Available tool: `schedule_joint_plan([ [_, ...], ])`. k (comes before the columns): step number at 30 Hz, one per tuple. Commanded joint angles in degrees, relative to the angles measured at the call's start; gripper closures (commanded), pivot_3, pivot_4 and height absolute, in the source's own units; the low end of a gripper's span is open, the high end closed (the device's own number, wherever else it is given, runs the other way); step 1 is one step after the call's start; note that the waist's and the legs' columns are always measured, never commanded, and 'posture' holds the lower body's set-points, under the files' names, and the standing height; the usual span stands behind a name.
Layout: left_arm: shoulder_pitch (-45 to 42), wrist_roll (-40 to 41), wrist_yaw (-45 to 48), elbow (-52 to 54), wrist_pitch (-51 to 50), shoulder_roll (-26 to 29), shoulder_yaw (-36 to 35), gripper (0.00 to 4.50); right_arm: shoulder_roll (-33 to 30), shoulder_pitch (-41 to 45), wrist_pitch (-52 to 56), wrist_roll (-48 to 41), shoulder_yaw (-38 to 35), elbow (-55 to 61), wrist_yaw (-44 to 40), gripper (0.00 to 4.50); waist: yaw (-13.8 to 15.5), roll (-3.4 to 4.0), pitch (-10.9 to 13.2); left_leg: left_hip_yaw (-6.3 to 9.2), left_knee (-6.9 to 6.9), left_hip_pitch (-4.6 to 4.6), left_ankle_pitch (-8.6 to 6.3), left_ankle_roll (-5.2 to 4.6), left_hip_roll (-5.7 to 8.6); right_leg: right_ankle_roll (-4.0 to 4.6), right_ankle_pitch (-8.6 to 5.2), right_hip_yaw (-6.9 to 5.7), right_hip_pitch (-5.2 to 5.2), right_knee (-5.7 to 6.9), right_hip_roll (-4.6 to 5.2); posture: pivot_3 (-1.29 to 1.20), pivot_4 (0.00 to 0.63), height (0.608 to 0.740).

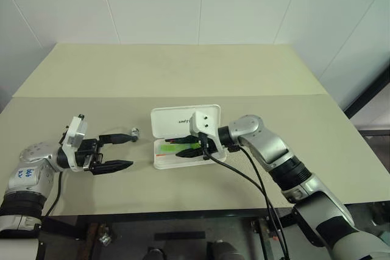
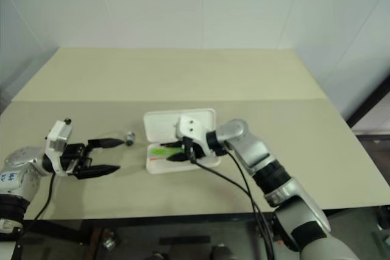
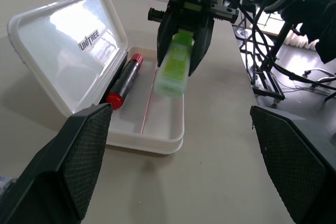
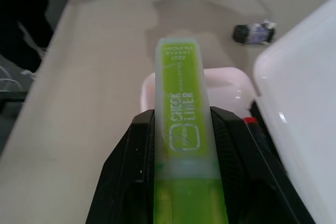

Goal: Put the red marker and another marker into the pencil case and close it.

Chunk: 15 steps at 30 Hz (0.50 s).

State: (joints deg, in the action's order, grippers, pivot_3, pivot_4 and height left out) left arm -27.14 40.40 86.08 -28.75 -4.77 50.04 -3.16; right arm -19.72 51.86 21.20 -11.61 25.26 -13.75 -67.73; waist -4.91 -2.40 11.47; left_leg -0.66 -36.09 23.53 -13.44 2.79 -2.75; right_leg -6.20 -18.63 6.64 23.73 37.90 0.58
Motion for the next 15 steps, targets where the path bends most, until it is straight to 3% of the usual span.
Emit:
schedule_joint_plan([
  [1, 0.6, 0.4, 6.4, 2.3, -0.3, 1.3, -2.7, 0.0, 0.7, 1.3, -1.9, -0.4, -1.6, -0.9, -2.5, 3.38, 0.0, 0.0, 0.0, 0.01, 0.0, -0.01, 0.0, 0.0, -0.01, 0.0, 0.0, -0.01, -0.01, 0.02, -0.01, 0.0, 0.15, 0.74],
  [15, 2.2, 0.0, 6.1, 6.1, -2.7, 0.9, -5.4, 0.0, 5.2, 4.7, -9.7, 3.8, -1.6, -14.7, -5.0, 3.38, -0.1, 0.0, 0.0, 0.07, 0.02, -0.03, 0.0, 0.03, 0.0, 0.07, -0.04, -0.09, -0.01, 0.06, 0.01, 0.0, 0.15, 0.74],
])
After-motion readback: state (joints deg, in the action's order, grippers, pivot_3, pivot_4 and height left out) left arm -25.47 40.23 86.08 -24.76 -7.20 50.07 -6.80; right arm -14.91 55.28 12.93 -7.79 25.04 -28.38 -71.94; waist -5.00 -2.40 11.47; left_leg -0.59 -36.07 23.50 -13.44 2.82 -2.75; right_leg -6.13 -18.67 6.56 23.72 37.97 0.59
